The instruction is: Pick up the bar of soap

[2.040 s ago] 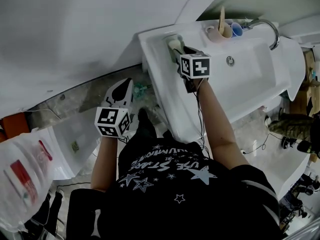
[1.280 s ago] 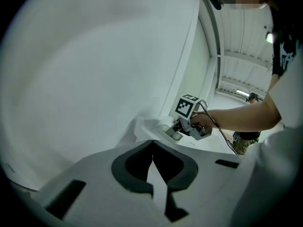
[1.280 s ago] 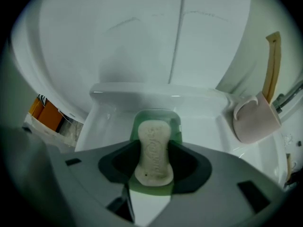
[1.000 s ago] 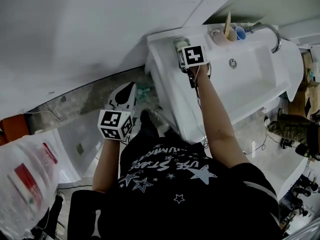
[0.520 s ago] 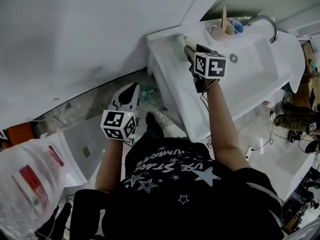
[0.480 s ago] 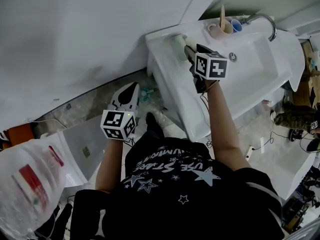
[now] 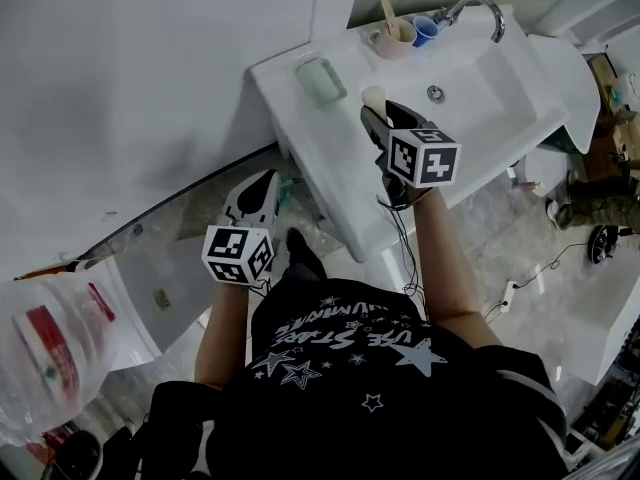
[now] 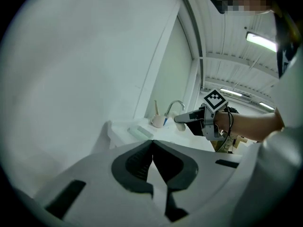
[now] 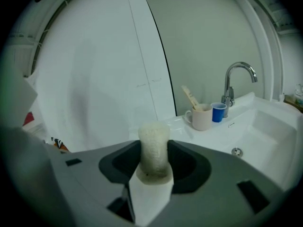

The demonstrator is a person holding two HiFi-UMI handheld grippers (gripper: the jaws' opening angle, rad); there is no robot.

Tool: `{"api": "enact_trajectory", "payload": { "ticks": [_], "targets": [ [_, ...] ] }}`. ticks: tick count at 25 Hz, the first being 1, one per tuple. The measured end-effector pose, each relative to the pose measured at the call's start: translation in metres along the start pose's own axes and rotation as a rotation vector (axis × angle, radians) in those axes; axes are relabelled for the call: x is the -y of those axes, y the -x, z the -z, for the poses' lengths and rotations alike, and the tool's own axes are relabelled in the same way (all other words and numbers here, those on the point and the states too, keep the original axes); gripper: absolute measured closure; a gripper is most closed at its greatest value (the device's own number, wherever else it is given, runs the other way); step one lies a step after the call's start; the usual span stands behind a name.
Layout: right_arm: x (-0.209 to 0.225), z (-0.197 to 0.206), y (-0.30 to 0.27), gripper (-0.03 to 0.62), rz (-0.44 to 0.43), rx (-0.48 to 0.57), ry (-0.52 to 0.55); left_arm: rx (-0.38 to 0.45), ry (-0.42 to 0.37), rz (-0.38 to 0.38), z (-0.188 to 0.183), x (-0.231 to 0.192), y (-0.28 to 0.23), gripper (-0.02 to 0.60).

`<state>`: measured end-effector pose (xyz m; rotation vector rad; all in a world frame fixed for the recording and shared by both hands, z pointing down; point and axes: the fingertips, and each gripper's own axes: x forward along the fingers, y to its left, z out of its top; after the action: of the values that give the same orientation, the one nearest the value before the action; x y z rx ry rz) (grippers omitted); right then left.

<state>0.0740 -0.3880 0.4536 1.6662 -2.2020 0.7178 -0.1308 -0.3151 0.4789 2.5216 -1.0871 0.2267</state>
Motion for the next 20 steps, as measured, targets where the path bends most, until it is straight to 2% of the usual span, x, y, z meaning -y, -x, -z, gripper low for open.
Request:
{"api": "enact_trajectory", "payload": {
  "ticks": [20],
  "targets": [
    [0.007, 0.082, 0.194, 0.408, -0.099, 0.106, -0.002, 0.060, -0.097, 0.016, 0.038, 0.183, 0.060, 0.572]
  ]
}}
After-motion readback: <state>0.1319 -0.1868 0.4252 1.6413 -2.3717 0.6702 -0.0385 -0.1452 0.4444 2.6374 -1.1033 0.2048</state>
